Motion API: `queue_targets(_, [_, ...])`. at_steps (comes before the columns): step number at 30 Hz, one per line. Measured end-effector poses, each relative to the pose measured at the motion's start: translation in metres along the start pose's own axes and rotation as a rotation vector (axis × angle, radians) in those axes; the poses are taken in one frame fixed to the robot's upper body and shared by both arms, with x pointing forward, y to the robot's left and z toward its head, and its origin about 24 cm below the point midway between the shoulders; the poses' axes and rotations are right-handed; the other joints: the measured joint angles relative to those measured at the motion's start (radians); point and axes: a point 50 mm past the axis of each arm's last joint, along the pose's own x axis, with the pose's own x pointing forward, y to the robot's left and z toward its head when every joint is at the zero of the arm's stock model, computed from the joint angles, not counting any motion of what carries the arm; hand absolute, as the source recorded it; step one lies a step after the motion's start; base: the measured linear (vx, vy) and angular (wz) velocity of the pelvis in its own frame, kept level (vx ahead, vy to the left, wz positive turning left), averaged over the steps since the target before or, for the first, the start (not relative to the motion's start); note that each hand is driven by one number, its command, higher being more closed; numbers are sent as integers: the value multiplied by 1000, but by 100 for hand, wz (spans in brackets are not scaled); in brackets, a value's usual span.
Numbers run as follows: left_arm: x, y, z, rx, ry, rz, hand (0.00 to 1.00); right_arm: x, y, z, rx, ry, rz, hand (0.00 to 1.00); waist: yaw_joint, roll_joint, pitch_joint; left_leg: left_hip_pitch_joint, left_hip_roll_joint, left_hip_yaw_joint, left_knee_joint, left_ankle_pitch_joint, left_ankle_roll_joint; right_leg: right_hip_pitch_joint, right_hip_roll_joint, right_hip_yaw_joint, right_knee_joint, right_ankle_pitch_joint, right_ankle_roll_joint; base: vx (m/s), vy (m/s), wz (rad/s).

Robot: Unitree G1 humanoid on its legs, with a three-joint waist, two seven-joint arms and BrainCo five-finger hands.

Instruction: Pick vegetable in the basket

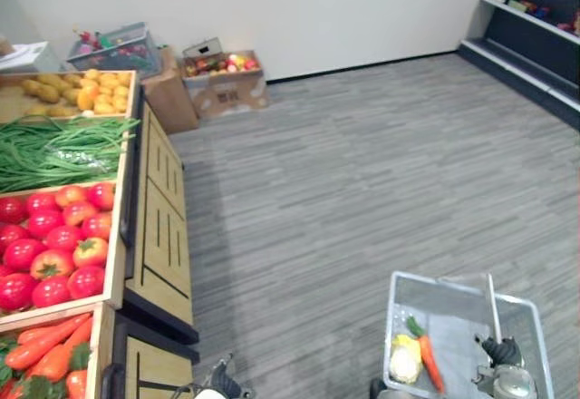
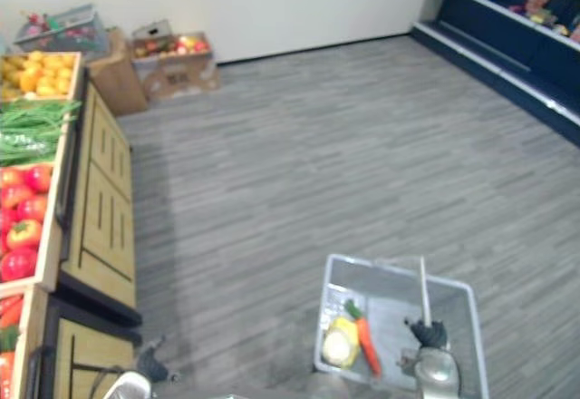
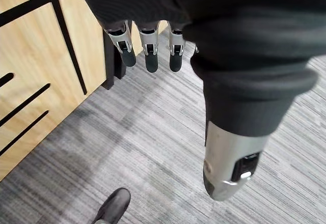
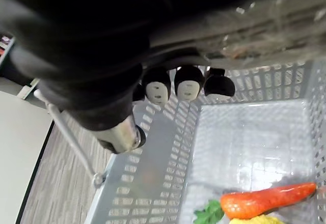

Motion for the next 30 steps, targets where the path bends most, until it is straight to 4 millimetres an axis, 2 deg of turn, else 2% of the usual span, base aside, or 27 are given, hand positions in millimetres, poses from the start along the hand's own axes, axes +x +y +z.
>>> queue_targets(4, [-8,-15,-19,-49,100,-24,0,-5,1,-18,21,68,-6,100,3,17,-12,10,8,-21,-8,3,0,52,11,-30,-65,26,2,96,-32,16])
queue_targets(8, [-14,-23,-32,-106,175,-24,0,-11,9,-35,58,144,5,100,5,17,-22,35,16,-23,-33,3,-6,87,24,-42,-107,37,-2,101,-32,3])
queue_targets(17, [-18,-32,-36,-341,281,40,0,-33,20,-84,290,389,-45,100,12,14,-34,53,14,-47,-37,-2,-14,135,21,-83,-130,38,-1,42,-12,10])
queue_targets(20, [-19,-38,-36,-368,297,31,0,-38,22,-94,354,440,-66,100,27,12,-35,53,13,-49,-42,-1,-12,133,21,-85,-134,38,-1,-23,-8,1])
queue_targets(30, [-23,-44,-43,-423,346,35,0,-45,28,-104,373,499,-65,100,27,9,-52,54,12,-58,-68,10,-12,139,25,-102,-159,38,-1,14,-10,2])
